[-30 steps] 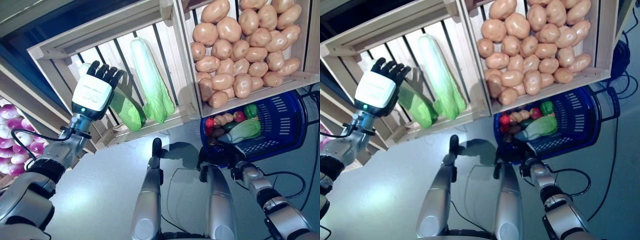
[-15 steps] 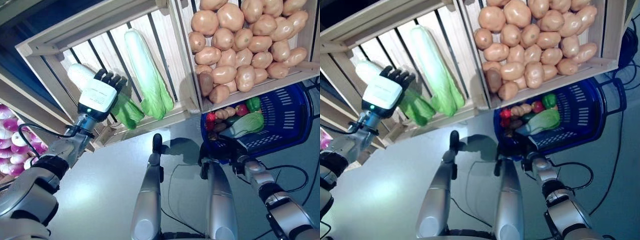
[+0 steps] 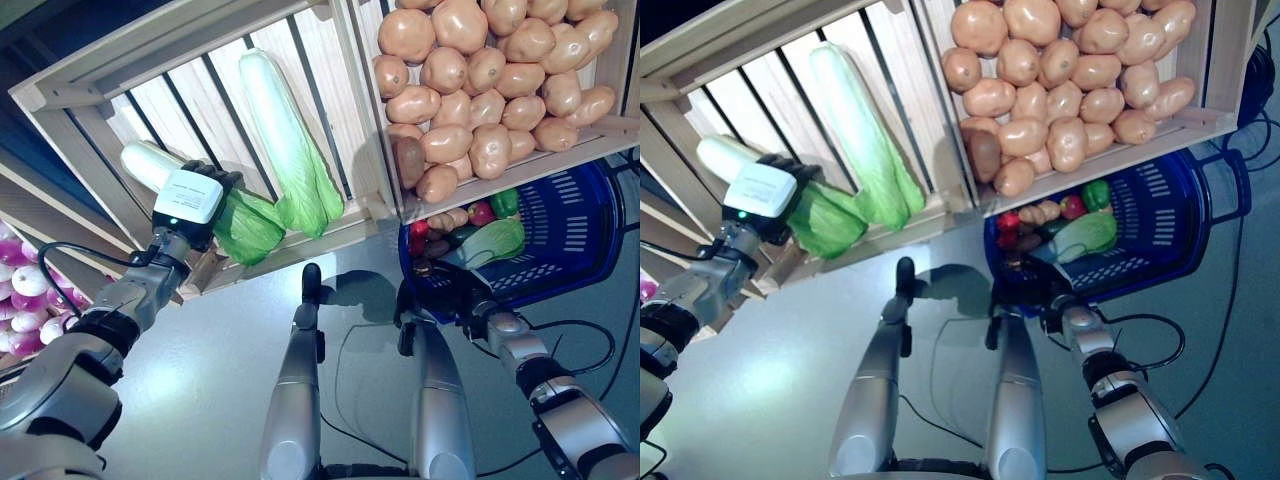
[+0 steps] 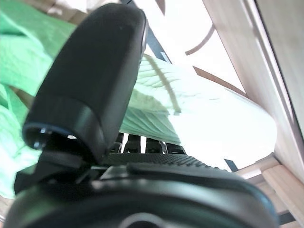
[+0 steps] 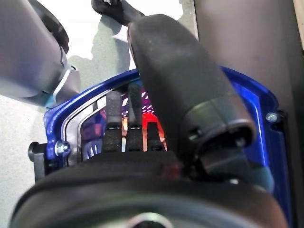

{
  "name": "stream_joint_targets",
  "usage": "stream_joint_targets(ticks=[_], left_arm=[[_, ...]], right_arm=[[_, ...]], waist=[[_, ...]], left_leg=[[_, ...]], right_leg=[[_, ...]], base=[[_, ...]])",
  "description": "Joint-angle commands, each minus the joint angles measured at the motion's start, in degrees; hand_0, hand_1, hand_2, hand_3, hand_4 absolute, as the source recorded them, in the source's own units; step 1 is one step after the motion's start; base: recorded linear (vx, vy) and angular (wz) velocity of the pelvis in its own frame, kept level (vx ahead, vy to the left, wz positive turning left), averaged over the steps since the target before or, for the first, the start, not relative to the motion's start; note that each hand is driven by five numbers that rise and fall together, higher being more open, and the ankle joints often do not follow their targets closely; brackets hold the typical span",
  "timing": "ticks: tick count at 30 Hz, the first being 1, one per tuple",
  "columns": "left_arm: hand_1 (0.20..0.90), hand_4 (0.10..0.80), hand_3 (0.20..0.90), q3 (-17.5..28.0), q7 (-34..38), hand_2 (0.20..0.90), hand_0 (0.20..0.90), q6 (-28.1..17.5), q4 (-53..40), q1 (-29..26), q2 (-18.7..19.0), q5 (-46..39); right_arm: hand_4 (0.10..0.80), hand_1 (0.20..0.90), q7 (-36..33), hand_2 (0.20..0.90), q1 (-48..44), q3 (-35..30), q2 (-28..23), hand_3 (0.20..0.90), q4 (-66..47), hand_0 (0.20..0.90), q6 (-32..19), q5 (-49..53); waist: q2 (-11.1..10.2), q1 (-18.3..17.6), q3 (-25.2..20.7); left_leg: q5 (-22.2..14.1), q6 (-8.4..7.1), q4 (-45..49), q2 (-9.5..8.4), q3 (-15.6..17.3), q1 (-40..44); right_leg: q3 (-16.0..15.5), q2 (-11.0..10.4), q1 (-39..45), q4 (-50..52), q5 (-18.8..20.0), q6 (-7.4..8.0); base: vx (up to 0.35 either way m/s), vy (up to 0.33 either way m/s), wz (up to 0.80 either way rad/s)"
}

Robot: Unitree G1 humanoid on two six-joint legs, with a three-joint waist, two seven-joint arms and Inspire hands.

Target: Put vegetables into the basket

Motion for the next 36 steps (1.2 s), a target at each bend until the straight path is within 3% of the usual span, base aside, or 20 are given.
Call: stream_joint_targets(ticks=[1, 5, 11, 12, 13, 14, 26, 31, 36], left_arm=[[0.9, 0.8, 0.9, 2.6, 0.77, 0.9, 0.9, 3.25, 2.53, 0.5, -1.21, -1.7], [0.9, 0.8, 0.9, 5.64, 10.91, 0.9, 0.9, 2.9, 3.19, 0.61, -1.93, 0.75], [0.9, 0.8, 0.9, 8.48, 17.12, 0.9, 0.9, 1.86, 6.07, -0.35, -5.1, 1.96], [0.531, 0.554, 0.531, 8.67, 18.67, 0.531, 0.531, 1.78, 7.04, -0.43, -5.94, 1.74], [0.455, 0.504, 0.455, 8.87, 19.77, 0.455, 0.455, 1.95, 7.71, -0.41, -6.68, 1.54], [0.3, 0.4, 0.3, 9.02, 20.71, 0.3, 0.3, 2.0, 8.4, -0.49, -7.37, 1.08], [0.3, 0.4, 0.3, 10.18, 26.13, 0.3, 0.3, 0.05, 12.31, -2.5, -10.34, 1.65], [0.3, 0.4, 0.3, 10.49, 29.8, 0.3, 0.3, -0.87, 10.94, -2.49, -9.04, 0.26], [0.3, 0.4, 0.3, 14.39, 33.84, 0.3, 0.3, -3.29, 7.05, -1.27, -7.46, -2.08]], right_arm=[[0.8, 0.9, 2.16, 0.9, 1.5, 2.11, -3.31, 0.9, -2.19, 0.9, -0.56, 1.74], [0.8, 0.9, 2.34, 0.9, 1.8, 1.96, -2.97, 0.9, -1.51, 0.9, -1.03, 2.06], [0.8, 0.9, 0.83, 0.9, 2.57, 2.17, -1.39, 0.9, -2.37, 0.9, -1.37, 2.44], [0.8, 0.9, 0.65, 0.9, 2.48, 2.33, -1.17, 0.9, -2.55, 0.9, -1.38, 2.41], [0.8, 0.9, 0.46, 0.9, 2.48, 2.52, -0.99, 0.9, -2.71, 0.9, -1.42, 2.59], [0.8, 0.9, 0.3, 0.9, 2.54, 2.72, -0.77, 0.9, -2.85, 0.9, -1.52, 2.79], [0.8, 0.9, -0.92, 0.9, 2.32, 4.22, 0.31, 0.9, -4.7, 0.9, -0.81, 3.91], [0.8, 0.9, -1.15, 0.9, 3.16, 4.45, 0.37, 0.9, -5.46, 0.9, -0.92, 4.38], [0.8, 0.9, -2.14, 0.9, 5.42, 3.8, 0.58, 0.9, -7.09, 0.9, -1.97, 4.07]], waist=[[0.14, -0.55, 0.4], [-0.26, -0.17, 0.4], [-1.47, -0.03, 0.4], [-1.75, -0.14, 0.4], [-1.98, -0.19, 0.4], [-2.23, -0.25, 0.4], [-4.28, -0.89, 0.4], [-4.28, -1.0, 0.4], [-3.41, -0.87, 0.39]], left_leg=[[0.02, 3.13, 3.12, -4.59, 2.31, -3.74], [-0.07, 3.17, 3.29, -4.59, 2.15, -3.88], [-0.25, 3.37, 3.89, -4.72, 1.74, -4.52], [-0.24, 3.41, 3.92, -4.65, 1.76, -4.62], [-0.25, 3.45, 3.94, -4.62, 1.71, -4.61], [-0.29, 3.43, 4.09, -4.62, 1.55, -4.68], [-0.71, 3.32, 4.91, -4.23, 1.41, -5.07], [-0.88, 3.27, 3.83, -4.43, 1.47, -2.61], [-0.82, 3.06, 1.89, -5.23, 1.69, 2.05]], right_leg=[[-1.94, 3.35, 4.6, -9.98, 6.33, -2.57], [-2.23, 3.25, 4.55, -9.83, 6.15, -2.64], [-2.74, 3.46, 3.97, -9.09, 5.85, -2.83], [-2.66, 3.62, 3.78, -8.96, 5.86, -2.83], [-2.64, 3.72, 3.72, -8.87, 5.88, -2.85], [-2.55, 3.85, 3.62, -8.67, 5.84, -2.86], [-1.77, 4.99, 3.11, -7.92, 5.55, -3.16], [-1.98, 4.8, 5.49, -9.3, 5.77, -2.96], [-2.73, 3.49, 10.47, -12.18, 6.38, -2.31]], base=[[0.0, 0.0, 0.0], [0.0, 0.0, 0.0], [0.004, -0.018, 0.03], [0.0, 0.0, 0.0], [0.0, 0.0, 0.0], [0.0, 0.0, 0.0], [0.0, 0.0, 0.0], [0.0, 0.0, 0.0], [0.004, -0.007, 0.0]])
